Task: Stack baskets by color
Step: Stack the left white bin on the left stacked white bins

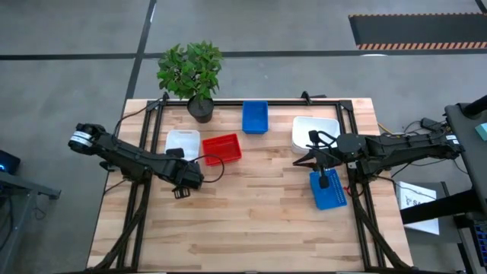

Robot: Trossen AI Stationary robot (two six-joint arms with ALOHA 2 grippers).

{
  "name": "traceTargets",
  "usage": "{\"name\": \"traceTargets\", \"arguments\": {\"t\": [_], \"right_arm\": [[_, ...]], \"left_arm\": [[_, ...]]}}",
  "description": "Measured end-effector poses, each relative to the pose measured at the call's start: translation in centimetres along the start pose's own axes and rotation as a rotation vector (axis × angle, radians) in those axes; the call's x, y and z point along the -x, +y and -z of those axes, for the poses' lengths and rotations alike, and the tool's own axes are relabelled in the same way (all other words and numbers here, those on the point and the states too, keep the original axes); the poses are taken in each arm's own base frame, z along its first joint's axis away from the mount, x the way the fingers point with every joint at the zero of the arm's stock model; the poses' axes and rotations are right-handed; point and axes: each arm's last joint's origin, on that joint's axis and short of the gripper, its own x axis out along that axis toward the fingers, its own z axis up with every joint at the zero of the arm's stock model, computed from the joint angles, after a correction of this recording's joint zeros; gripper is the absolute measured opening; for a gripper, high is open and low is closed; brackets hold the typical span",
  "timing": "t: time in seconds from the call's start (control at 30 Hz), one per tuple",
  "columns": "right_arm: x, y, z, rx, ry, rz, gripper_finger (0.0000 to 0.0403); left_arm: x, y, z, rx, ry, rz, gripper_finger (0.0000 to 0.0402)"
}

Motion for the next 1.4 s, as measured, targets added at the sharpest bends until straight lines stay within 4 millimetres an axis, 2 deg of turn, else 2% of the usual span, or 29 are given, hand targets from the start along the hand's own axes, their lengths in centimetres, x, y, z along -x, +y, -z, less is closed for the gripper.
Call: {"name": "traceTargets", "arguments": {"t": [0.07,0.3,0.47,0.63,0.77,0.87,0.97,1.1,1.23,1.4], "right_arm": [[0.0,0.0,0.0,0.004,0.000,0.000,0.0009],[0.0,0.0,-0.1,0.021,-0.011,0.003,0.0009],[0.0,-0.1,-0.4,0.020,-0.037,0.010,0.0009],[-0.9,-0.1,-0.4,-0.069,-0.038,0.008,0.0023],[-2.8,-0.1,-0.3,-0.117,-0.011,0.001,0.0061],[-4.4,-0.4,-1.3,-0.114,-0.002,-0.003,0.0097],[-6.1,-0.7,-2.6,-0.082,0.009,-0.032,0.0129],[-8.6,-0.9,-5.0,0.002,-0.029,-0.187,0.0161],[-11.3,-1.3,-7.6,0.075,-0.062,-0.330,0.0180],[-15.1,-1.3,-9.5,0.131,-0.057,-0.536,0.0187]], "left_arm": [[0.0,0.0,0.0,0.001,0.004,0.008,0.0007],[0.3,0.0,0.0,0.018,0.015,0.024,0.0001],[2.5,-0.2,0.1,-0.005,0.006,0.048,0.0001],[5.8,-0.6,0.3,-0.025,-0.016,0.101,0.0000],[8.7,-1.3,0.3,0.026,-0.016,0.194,0.0000],[10.6,-2.4,0.1,0.015,-0.064,0.253,0.0000],[12.5,-3.7,-0.2,-0.040,-0.117,0.295,0.0000],[14.7,-5.7,-1.2,-0.135,-0.221,0.369,0.0000],[16.0,-7.5,-2.2,-0.245,-0.313,0.417,0.0000],[16.3,-9.3,-3.4,-0.391,-0.417,0.435,0.0000]]}}
